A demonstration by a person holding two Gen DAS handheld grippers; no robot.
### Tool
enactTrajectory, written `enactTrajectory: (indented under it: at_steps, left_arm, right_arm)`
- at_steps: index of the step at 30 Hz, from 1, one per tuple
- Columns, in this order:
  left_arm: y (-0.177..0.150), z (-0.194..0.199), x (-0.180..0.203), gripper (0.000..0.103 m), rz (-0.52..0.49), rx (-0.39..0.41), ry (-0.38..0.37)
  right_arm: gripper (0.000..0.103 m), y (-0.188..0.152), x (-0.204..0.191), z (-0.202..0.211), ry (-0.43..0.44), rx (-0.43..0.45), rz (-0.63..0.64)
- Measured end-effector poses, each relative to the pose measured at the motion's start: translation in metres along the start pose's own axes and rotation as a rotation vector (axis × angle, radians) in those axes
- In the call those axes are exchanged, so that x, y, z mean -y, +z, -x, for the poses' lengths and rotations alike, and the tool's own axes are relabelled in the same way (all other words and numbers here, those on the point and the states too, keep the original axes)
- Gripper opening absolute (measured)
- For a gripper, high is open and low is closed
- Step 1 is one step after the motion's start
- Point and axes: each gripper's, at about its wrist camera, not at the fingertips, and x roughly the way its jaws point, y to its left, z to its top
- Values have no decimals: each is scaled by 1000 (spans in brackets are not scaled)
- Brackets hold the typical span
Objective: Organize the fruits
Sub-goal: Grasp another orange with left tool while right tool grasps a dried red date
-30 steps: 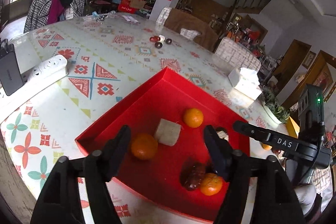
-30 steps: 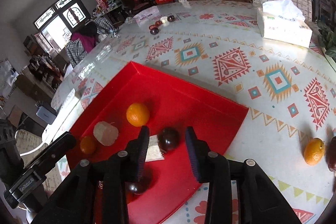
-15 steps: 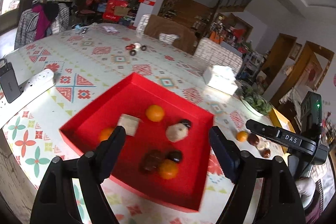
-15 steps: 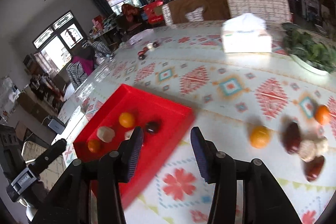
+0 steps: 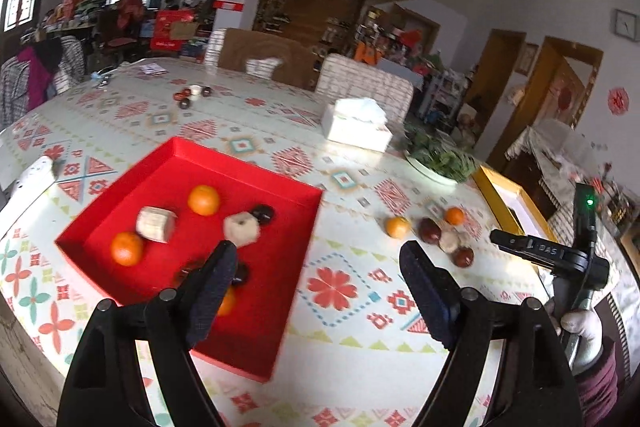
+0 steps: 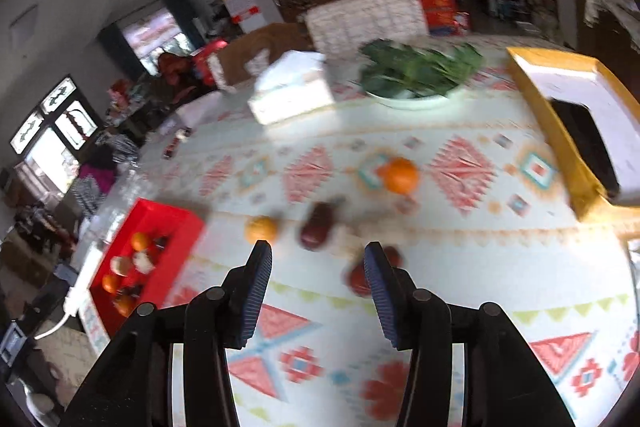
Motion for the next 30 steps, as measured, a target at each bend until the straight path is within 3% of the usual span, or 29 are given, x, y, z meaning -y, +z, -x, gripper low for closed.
enactTrajectory:
  at_steps: [10, 22, 30]
  left_arm:
    - [-6, -16, 23, 83, -60, -39, 4]
    - [0, -58, 49, 83, -129, -79, 38]
    - [9, -112, 74, 83, -151, -160, -3]
  right_arm:
    - [53, -14, 20, -27, -120, -53, 37]
    - [54, -14, 17, -52, -128, -81, 72]
    - [52, -16, 7, -65, -132, -79, 134]
